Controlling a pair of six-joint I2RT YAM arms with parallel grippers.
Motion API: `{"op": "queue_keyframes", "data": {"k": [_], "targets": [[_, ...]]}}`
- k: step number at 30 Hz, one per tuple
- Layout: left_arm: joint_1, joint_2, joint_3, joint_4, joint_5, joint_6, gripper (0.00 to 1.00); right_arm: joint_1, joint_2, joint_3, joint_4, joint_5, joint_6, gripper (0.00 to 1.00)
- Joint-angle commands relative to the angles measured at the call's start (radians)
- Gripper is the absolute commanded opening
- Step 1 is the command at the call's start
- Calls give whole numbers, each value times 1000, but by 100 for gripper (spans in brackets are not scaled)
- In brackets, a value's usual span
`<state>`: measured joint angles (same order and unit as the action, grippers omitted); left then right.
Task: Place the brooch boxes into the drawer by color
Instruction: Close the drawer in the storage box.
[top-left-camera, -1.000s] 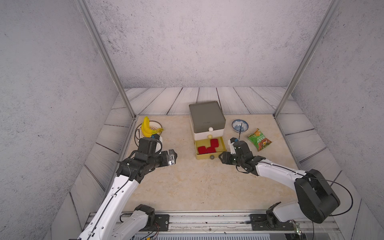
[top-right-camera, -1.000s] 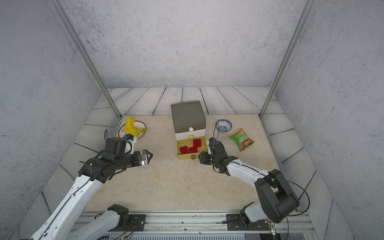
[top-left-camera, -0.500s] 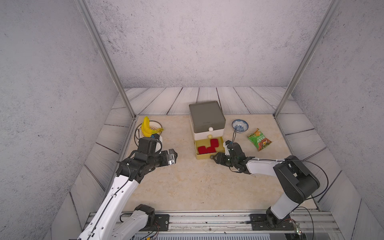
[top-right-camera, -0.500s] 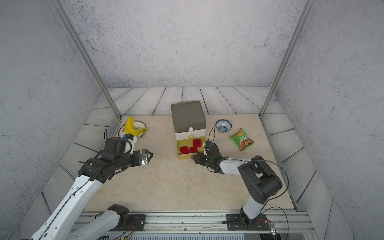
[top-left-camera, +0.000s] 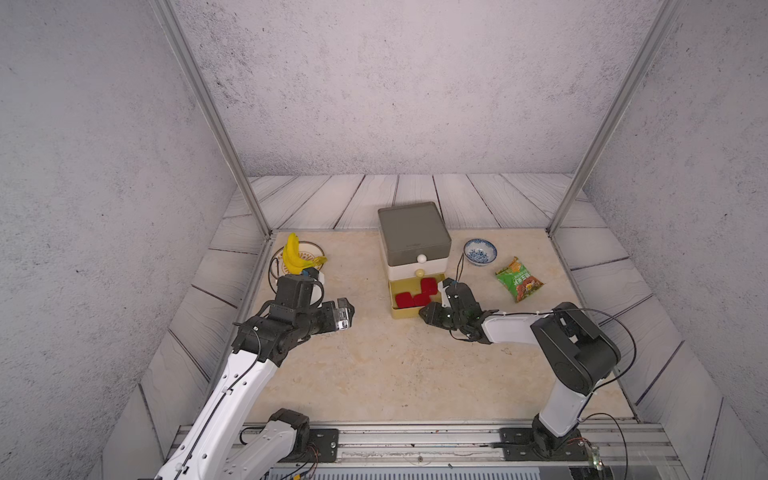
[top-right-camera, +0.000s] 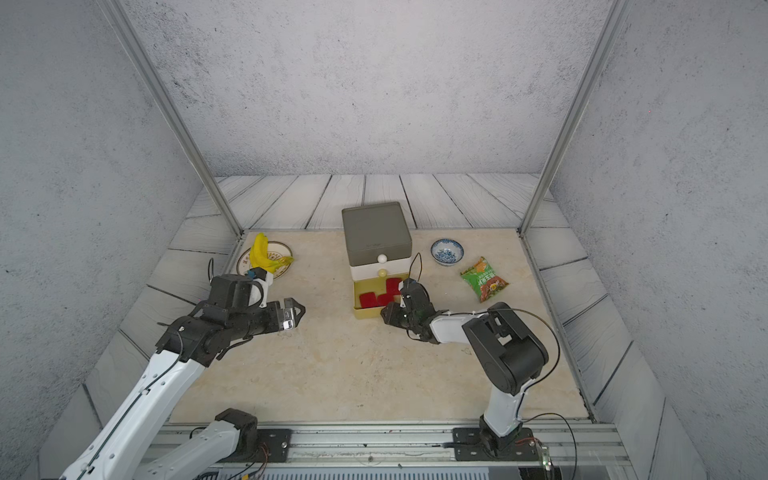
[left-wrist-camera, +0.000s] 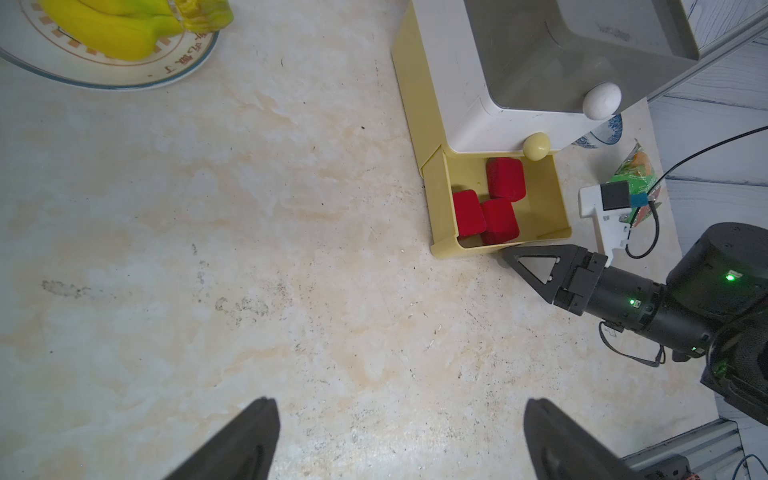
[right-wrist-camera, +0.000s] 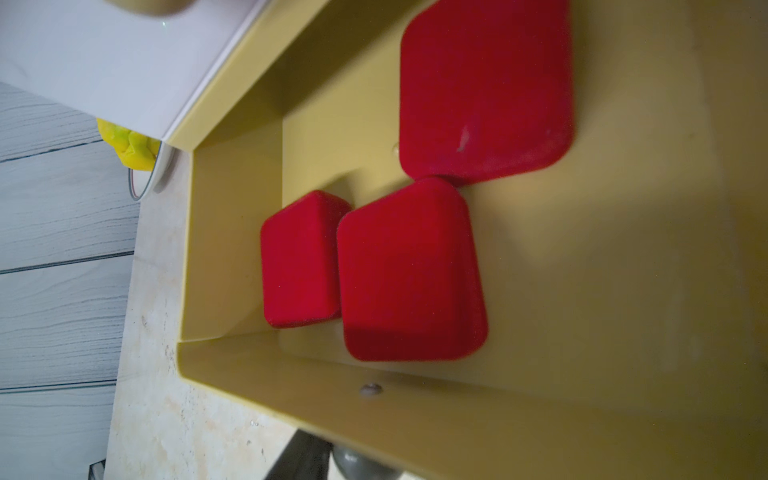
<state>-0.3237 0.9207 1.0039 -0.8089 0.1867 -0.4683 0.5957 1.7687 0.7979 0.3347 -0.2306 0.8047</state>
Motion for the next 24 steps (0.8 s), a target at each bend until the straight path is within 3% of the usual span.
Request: {"op": "queue_keyframes", "data": {"k": [1, 3, 7, 11, 24], "targets": [[-6, -13, 20, -15, -13, 13, 98, 6, 11, 19, -5, 30, 5, 42], [-6, -13, 18, -15, -13, 15, 98, 7, 13, 17, 0, 39, 7, 39], [-6, -13, 19, -16, -18, 17, 98, 7, 12, 17, 2, 62, 15, 19], [-6, -15, 17, -19, -22, 18, 98, 7, -4, 18, -17, 100, 8, 10], [-5, 15, 22, -19, -43, 38, 98, -32, 0, 165, -136, 185, -125, 7]]}}
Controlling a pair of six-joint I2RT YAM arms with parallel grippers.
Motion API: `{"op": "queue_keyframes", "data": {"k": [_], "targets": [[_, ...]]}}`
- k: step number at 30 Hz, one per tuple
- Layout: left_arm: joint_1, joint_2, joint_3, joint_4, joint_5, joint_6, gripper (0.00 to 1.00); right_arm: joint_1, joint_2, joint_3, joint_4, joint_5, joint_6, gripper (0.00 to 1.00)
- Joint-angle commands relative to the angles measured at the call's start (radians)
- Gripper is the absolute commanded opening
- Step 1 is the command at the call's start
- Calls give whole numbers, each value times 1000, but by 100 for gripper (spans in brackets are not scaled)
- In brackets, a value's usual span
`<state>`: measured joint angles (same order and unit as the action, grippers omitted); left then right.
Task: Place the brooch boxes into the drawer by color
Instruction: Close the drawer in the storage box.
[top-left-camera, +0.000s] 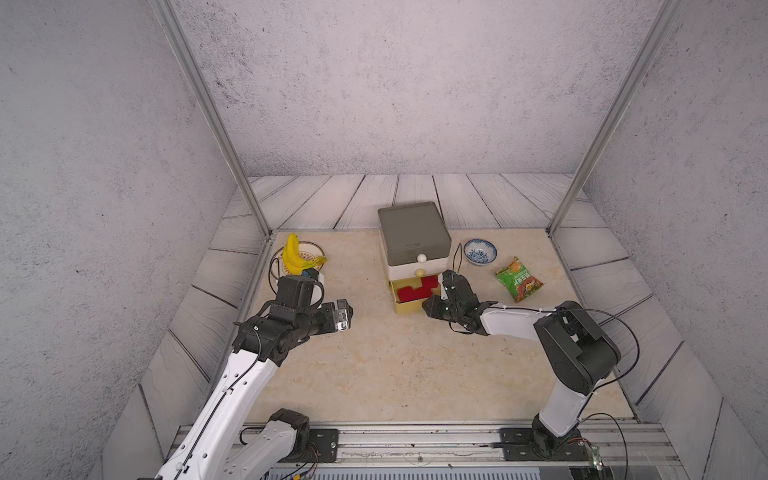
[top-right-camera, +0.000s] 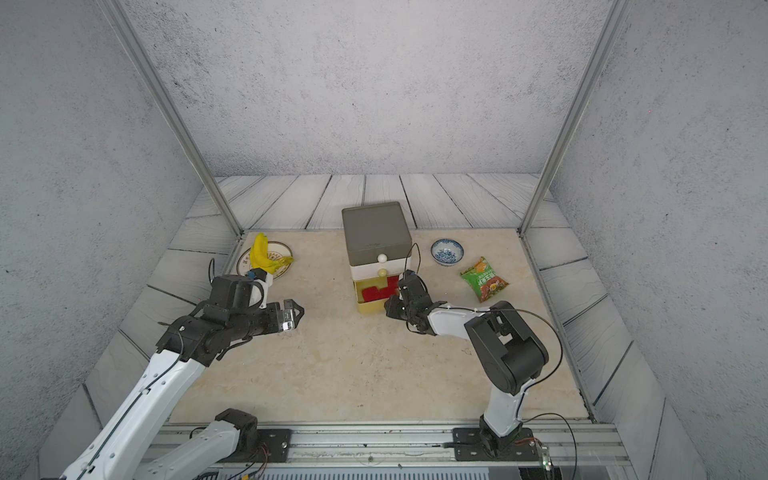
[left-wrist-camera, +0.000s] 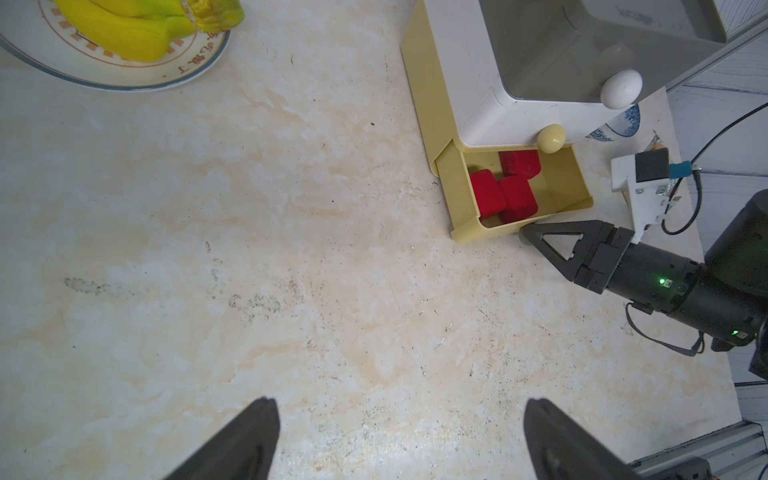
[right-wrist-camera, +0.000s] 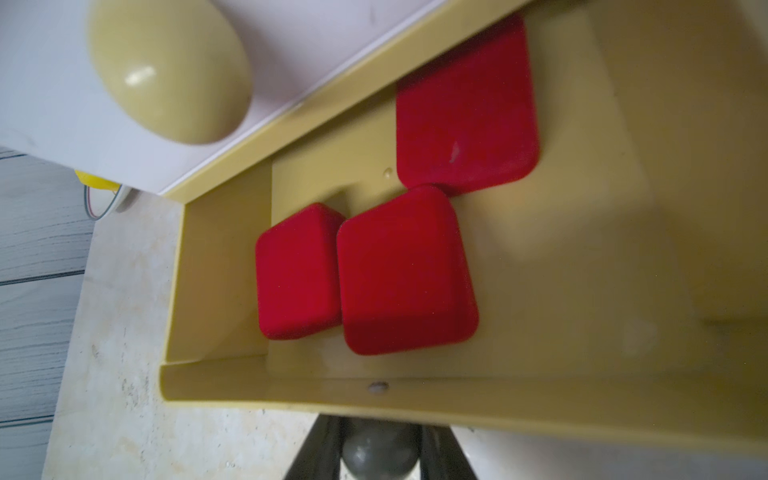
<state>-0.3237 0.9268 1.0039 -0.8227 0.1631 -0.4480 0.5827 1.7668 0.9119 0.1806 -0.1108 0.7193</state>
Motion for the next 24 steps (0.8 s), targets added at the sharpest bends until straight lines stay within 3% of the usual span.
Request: {"op": "queue_keyframes", "data": {"k": [1, 15, 20, 24], "targets": [[-5, 13, 23, -3, -20, 19, 98, -23, 9, 65, 17, 65, -48, 7], [-3, 53, -3, 49, -30, 17, 98, -38, 178, 230, 107, 72, -80, 14], [-3, 64, 11, 48, -36, 27, 98, -38, 166, 218, 136, 58, -93, 38], [-3, 68, 16, 48, -30, 25, 98, -40, 74, 146, 130, 44, -104, 55]]}}
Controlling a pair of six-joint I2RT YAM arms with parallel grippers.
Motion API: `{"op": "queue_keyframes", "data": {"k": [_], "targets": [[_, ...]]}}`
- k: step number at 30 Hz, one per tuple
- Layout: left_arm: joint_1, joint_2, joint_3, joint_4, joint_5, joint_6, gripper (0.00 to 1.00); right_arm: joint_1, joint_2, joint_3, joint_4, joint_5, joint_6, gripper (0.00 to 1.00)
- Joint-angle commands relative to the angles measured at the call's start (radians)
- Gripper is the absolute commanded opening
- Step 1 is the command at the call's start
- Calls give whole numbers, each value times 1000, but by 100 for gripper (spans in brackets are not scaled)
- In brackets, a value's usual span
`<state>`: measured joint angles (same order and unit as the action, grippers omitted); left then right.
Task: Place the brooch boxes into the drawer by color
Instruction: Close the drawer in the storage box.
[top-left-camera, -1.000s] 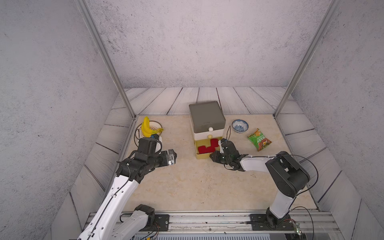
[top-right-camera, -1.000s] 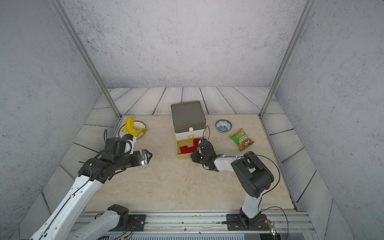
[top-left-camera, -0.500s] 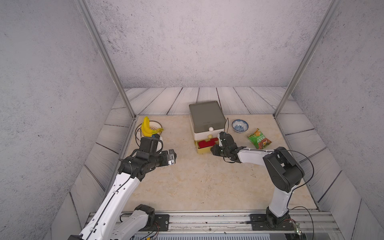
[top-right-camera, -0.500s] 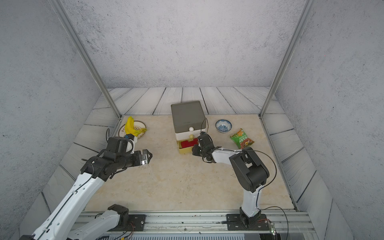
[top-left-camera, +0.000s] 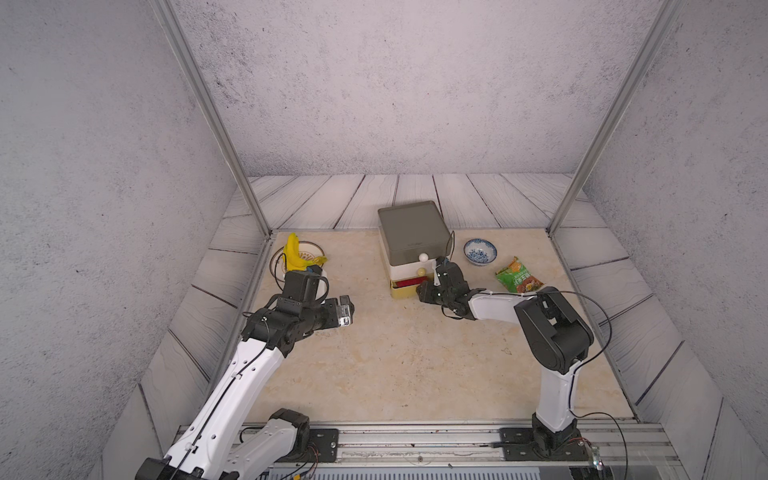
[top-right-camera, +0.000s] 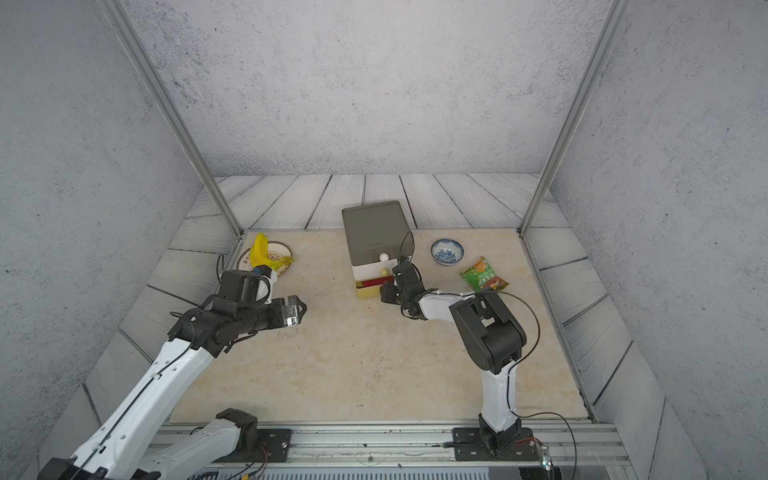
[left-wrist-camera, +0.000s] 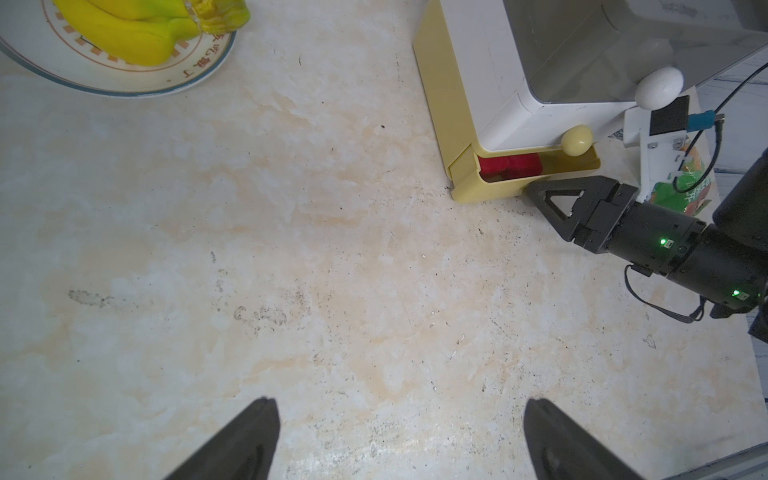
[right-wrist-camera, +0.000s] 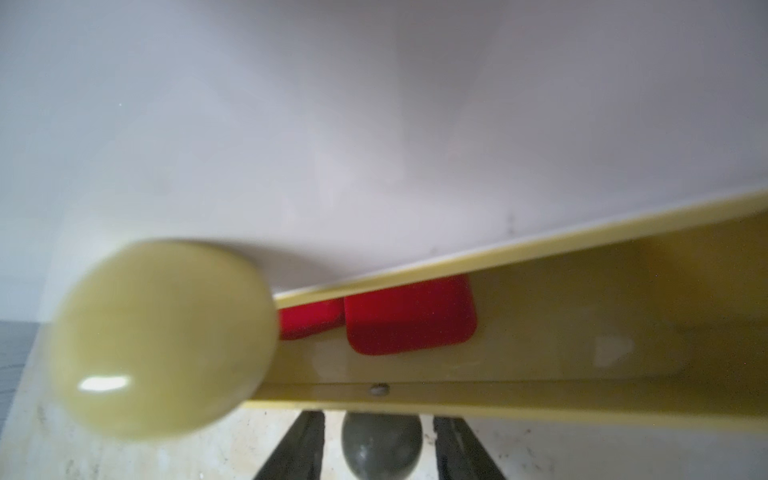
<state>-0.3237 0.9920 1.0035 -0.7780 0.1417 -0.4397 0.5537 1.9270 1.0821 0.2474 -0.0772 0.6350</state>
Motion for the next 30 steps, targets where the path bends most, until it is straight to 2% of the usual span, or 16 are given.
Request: {"op": "queue_keyframes", "data": {"k": [1, 6, 7, 8, 10, 14, 23, 28, 30], "targets": [[-3, 0, 14, 7, -3, 11, 98, -10, -113, -44, 53, 5, -23, 57], [-3, -23, 4, 16, 13, -9, 98, -15, -248, -142, -3, 45, -25, 59], [-3, -27, 5, 16, 13, -11, 98, -20, -270, -160, -12, 62, -20, 54], [-3, -30, 5, 16, 12, -11, 98, -29, -282, -173, -17, 69, -21, 45], [-3, -34, 7, 13, 12, -12, 98, -54, -288, -186, -28, 62, -13, 0], [-3, -34, 8, 9, 10, -9, 98, -111, -260, -183, -17, -30, 25, 0], [-3, -29, -24, 80, -24, -17, 98, -131, -125, -95, -15, -60, 52, 0], [-3, 6, -13, 92, -48, -8, 98, -146, -46, -74, 42, -54, 75, 0], [-2, 9, -16, 98, -66, -4, 98, -166, -20, -64, 76, -92, 91, 0]]}}
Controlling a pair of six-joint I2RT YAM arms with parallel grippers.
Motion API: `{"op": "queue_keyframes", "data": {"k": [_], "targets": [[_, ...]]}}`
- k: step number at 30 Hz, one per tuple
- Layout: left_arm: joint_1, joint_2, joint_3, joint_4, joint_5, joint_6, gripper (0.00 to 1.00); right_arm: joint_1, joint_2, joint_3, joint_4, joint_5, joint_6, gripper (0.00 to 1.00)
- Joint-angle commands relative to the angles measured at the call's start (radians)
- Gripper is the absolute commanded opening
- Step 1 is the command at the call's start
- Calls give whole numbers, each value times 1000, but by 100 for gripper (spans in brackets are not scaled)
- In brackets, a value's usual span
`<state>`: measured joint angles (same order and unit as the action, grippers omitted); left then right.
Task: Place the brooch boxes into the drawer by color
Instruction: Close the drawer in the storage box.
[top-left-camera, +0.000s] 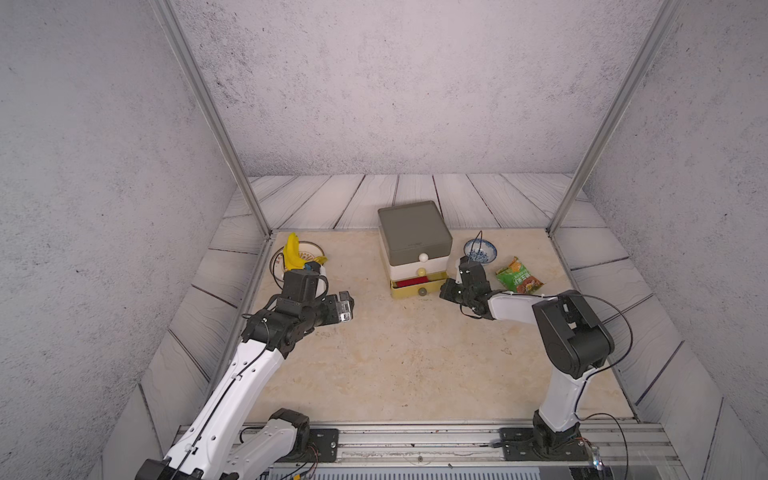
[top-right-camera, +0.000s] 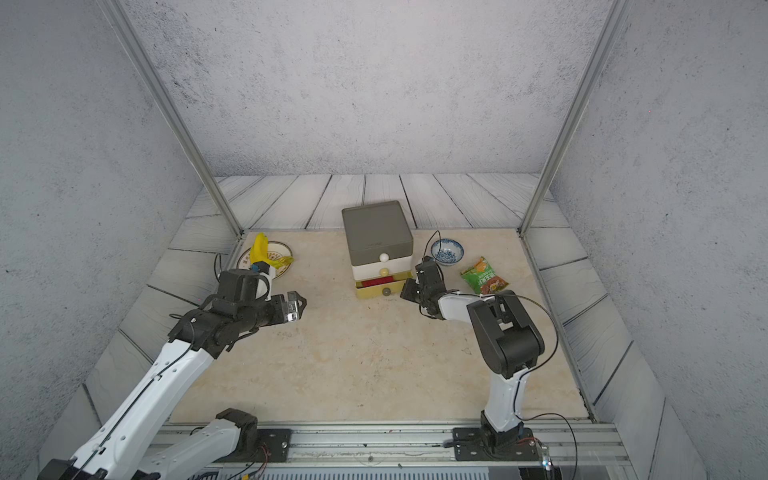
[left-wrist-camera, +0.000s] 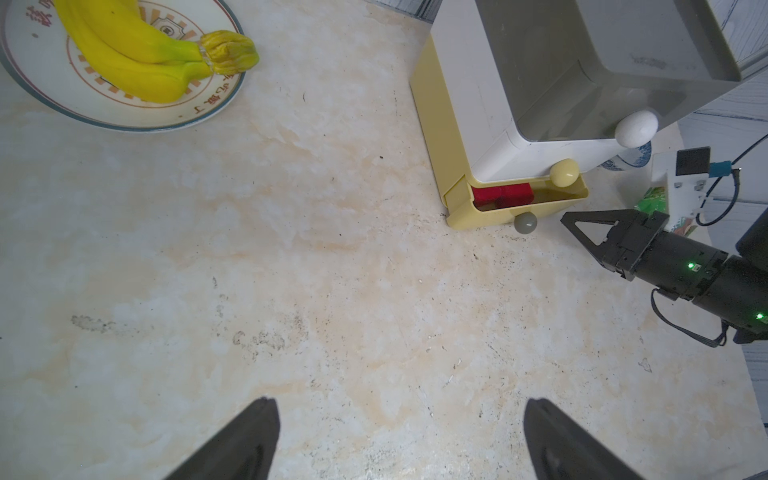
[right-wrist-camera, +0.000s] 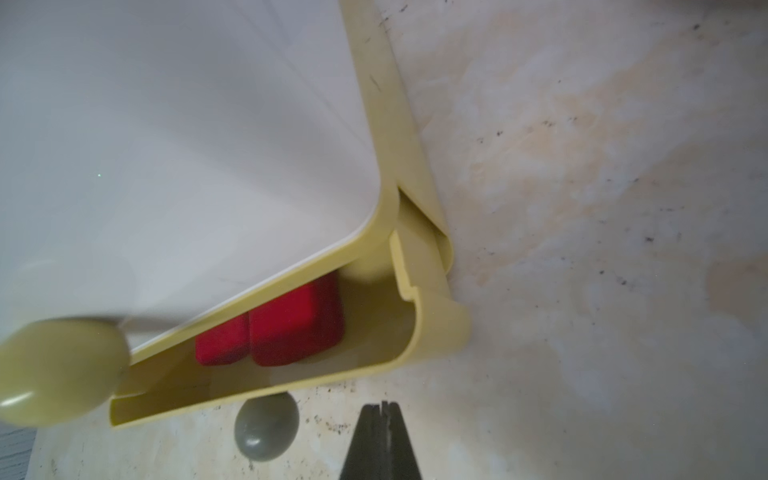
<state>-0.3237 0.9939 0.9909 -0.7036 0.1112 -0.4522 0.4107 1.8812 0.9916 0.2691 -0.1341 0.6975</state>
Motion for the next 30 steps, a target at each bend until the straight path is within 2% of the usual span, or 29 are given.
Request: {"op": "queue_keyframes", "data": {"k": [1, 13, 21, 24, 29, 30], "targets": [[-2, 4, -6, 28, -47, 10, 98, -33, 38, 27, 87, -62, 38, 0], [15, 26, -36, 119, -111, 8, 98, -108, 150, 125, 159, -208, 75, 0], [24, 69, -36, 160, -114, 14, 98, -114, 192, 159, 200, -243, 100, 0], [28, 75, -37, 168, -110, 14, 98, -114, 155, 135, 186, -262, 68, 1], [36, 59, -40, 163, -99, 10, 98, -115, 16, 75, 12, -188, -50, 10], [39, 54, -42, 165, -93, 6, 98, -116, 0, 74, -21, -175, -67, 15]]}}
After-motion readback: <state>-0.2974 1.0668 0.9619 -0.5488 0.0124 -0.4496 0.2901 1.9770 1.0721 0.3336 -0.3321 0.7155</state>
